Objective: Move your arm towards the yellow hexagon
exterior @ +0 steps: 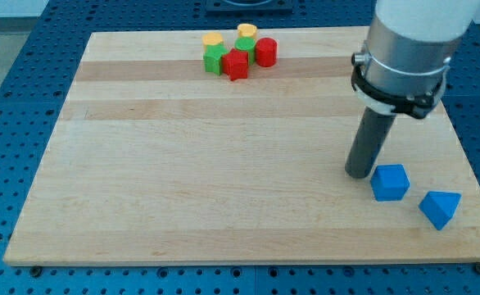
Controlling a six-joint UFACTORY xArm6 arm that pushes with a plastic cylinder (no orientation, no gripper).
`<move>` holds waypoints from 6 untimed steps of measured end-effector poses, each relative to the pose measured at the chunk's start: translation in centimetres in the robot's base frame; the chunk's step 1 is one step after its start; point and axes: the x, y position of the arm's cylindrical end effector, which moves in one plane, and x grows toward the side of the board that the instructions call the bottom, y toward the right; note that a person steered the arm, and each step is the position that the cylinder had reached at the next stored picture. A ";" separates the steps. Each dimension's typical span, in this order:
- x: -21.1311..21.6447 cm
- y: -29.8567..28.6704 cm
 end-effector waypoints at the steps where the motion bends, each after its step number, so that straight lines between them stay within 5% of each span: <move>1: -1.4 -6.2; 4: -8.1 -29.0; 6: -17.6 -34.3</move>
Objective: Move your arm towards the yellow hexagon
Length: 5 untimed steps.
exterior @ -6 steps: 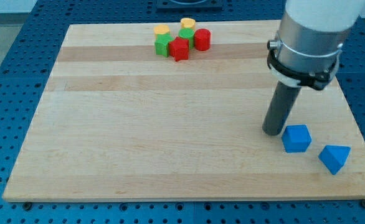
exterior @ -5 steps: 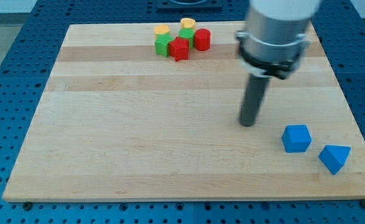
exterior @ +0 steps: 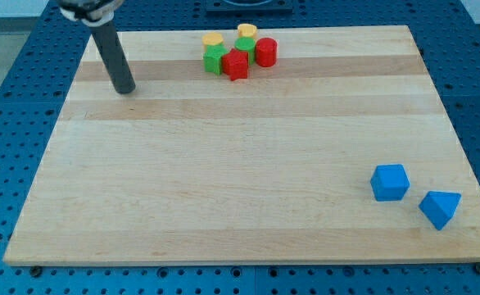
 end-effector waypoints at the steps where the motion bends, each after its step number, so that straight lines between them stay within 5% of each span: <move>1: -3.6 0.7; 5: -5.8 12.4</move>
